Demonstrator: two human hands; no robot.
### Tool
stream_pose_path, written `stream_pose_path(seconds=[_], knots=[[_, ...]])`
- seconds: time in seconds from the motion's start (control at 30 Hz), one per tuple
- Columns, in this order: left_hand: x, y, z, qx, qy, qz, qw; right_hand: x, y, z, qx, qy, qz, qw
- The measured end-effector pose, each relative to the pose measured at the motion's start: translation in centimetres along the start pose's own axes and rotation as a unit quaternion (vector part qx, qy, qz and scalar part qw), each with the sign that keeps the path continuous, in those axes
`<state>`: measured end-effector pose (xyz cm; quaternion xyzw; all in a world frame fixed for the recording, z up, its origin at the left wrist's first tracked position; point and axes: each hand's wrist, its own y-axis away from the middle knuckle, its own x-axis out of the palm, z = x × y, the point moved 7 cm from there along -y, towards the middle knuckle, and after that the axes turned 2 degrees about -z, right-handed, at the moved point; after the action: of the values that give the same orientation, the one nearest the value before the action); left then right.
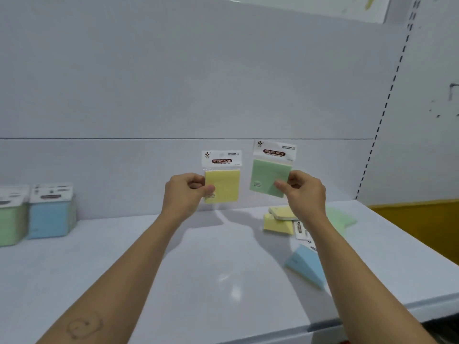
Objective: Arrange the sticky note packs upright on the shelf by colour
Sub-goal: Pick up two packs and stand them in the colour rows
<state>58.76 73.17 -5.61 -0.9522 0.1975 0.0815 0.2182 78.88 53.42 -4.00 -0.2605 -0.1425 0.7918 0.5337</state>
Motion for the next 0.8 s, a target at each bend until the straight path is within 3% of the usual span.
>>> stream_pose_path(seconds=[0.4,0.8], knots=[[-18.0,0.5,3.5,-0.034,-0.040,-0.147,0.988,15.5,2.8,7.8,-0.040,-0.069,0.144,0.986],[-34.8,4.1,9.0,-0.083,-0.069,-0.249,0.962,31.1,10.6,14.5,-0.028,-0.120,0.276,0.953]])
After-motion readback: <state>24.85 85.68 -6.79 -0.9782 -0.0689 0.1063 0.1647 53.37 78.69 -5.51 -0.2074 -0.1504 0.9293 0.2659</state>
